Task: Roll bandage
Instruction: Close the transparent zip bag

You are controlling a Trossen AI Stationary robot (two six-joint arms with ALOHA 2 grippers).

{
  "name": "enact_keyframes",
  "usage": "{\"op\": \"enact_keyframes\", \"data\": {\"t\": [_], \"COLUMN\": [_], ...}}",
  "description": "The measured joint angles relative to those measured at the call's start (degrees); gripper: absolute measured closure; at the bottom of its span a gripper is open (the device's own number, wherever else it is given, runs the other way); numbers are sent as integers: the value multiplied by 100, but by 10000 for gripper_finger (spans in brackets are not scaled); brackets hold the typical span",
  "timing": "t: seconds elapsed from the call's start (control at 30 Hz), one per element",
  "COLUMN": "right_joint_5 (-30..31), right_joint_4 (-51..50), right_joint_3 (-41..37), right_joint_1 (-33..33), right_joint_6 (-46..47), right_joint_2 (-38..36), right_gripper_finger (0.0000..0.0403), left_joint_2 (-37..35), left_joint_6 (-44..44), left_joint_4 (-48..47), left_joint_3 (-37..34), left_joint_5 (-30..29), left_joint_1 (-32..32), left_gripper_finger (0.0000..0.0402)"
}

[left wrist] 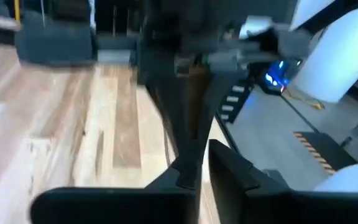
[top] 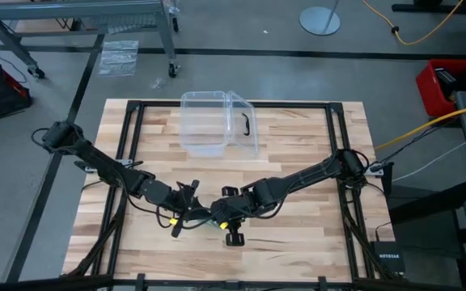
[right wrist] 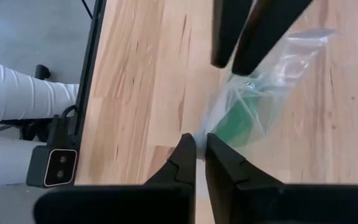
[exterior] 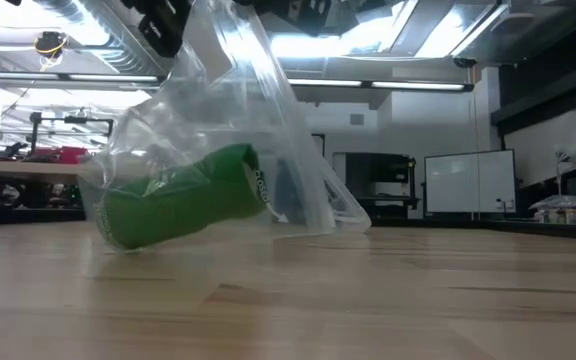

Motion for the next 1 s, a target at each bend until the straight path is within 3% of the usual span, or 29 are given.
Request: {"op": "enact_keyframes", "data": {"t": [0.27, 0.4, 1.0], "right_joint_5": [1, 9, 324], "right_joint_4": [11, 75, 525], "right_joint_3": [0, 2, 4], "right_joint_1": [-4, -4, -55], "right_joint_6": [-2, -17, -68], "right_joint_2": [-9, -9, -13], "right_gripper_finger": [382, 385, 385], "left_joint_2": [5, 6, 14], "left_joint_6": [-60, -32, -91], "left_joint_4": [-178, -108, -69], "left_joint_3": [-2, -4, -5], "left_joint_5": [10, 10, 10], "left_joint_1": [-41, -42, -16], "left_gripper_finger": [287, 261, 274]}}
